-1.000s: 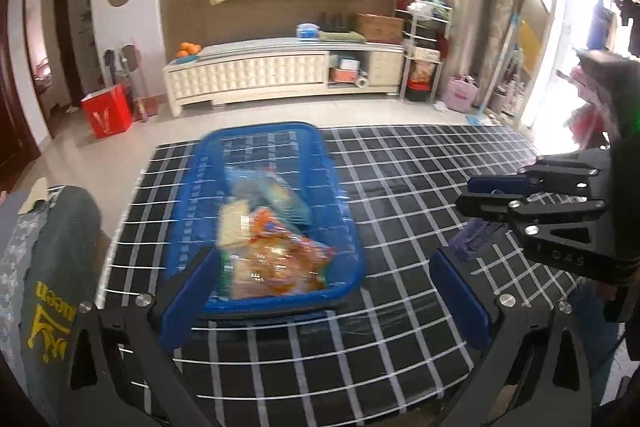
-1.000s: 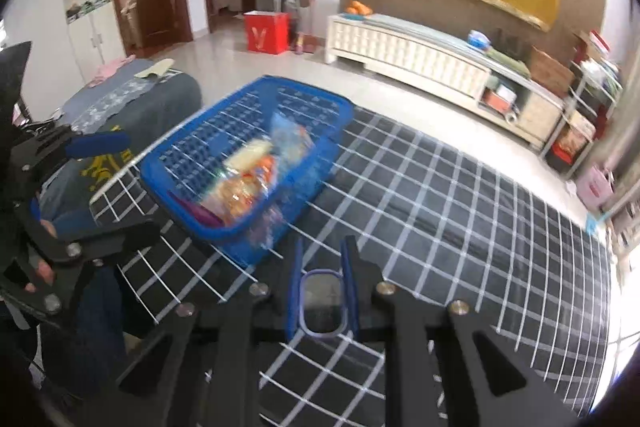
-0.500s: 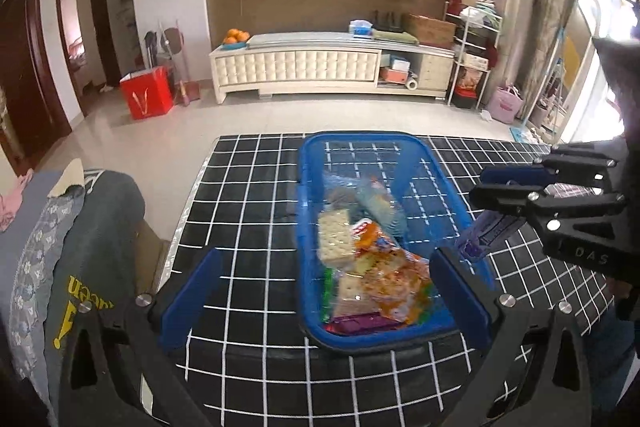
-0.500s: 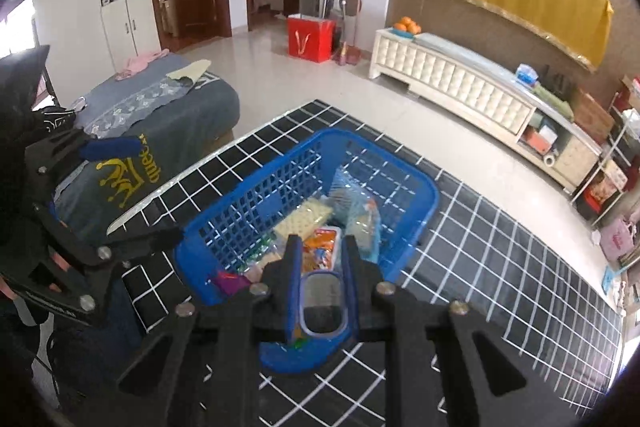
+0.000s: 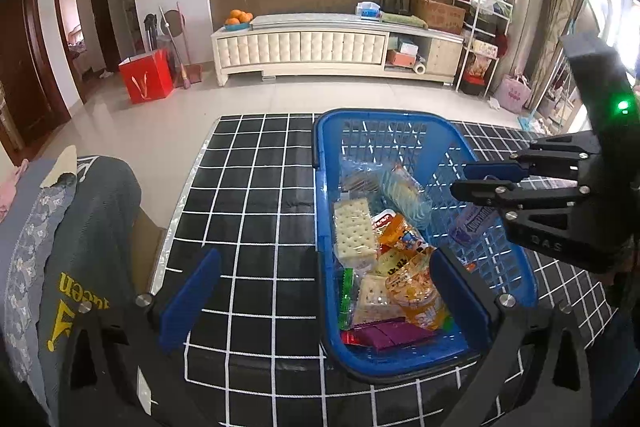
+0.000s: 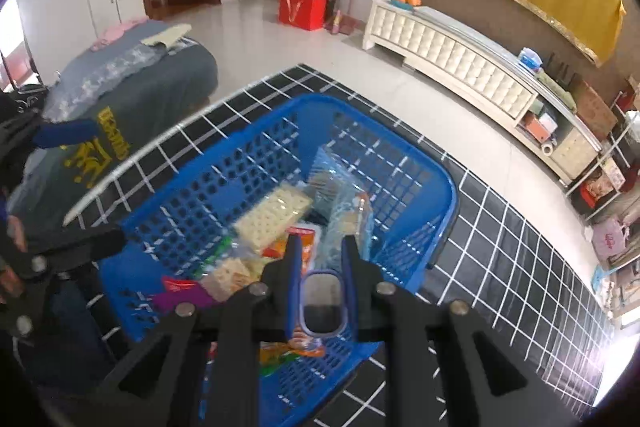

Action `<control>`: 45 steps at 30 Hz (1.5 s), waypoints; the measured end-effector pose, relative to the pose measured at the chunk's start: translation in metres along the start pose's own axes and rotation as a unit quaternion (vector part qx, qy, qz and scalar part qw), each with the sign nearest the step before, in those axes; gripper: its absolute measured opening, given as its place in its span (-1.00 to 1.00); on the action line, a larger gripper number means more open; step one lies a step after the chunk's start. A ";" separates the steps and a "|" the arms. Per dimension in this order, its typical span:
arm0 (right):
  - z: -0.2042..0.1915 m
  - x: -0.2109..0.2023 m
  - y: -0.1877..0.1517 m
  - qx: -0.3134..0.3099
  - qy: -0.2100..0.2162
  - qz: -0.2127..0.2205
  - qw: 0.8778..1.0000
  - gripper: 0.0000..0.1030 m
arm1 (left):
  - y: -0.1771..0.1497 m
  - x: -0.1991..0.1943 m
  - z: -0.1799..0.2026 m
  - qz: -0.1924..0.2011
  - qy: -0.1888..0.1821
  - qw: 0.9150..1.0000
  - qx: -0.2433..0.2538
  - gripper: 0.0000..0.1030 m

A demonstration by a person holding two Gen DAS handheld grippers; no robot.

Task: Organize snacks

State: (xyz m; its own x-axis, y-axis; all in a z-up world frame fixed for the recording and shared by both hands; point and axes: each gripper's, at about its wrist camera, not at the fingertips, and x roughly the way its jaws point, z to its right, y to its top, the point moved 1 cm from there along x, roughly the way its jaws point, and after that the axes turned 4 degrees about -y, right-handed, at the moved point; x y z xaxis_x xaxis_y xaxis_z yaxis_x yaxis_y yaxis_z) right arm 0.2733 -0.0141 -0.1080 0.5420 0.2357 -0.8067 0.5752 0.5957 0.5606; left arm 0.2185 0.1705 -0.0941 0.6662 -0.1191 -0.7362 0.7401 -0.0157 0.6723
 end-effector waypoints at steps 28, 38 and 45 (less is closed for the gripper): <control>0.020 -0.007 -0.012 0.045 -0.020 0.005 0.999 -0.04 | -0.005 -0.005 0.017 -0.002 -0.002 1.000 0.005 1.00; 0.028 -0.076 -0.044 0.074 -0.030 0.046 0.996 -0.04 | -0.013 -0.037 0.047 0.021 -0.020 1.000 0.008 1.00; 0.033 -0.133 -0.085 0.122 -0.035 0.081 0.989 0.08 | -0.032 -0.085 0.080 0.070 -0.049 0.996 -0.005 1.00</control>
State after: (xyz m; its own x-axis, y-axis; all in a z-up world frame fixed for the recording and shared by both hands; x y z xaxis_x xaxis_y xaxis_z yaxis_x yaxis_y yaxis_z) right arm 0.1723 -0.1219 -0.0421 0.6752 0.2545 -0.6923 0.6033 0.3494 0.7169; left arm 0.1307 0.1020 -0.0471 0.7506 -0.2167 -0.6243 0.6422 0.0168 0.7663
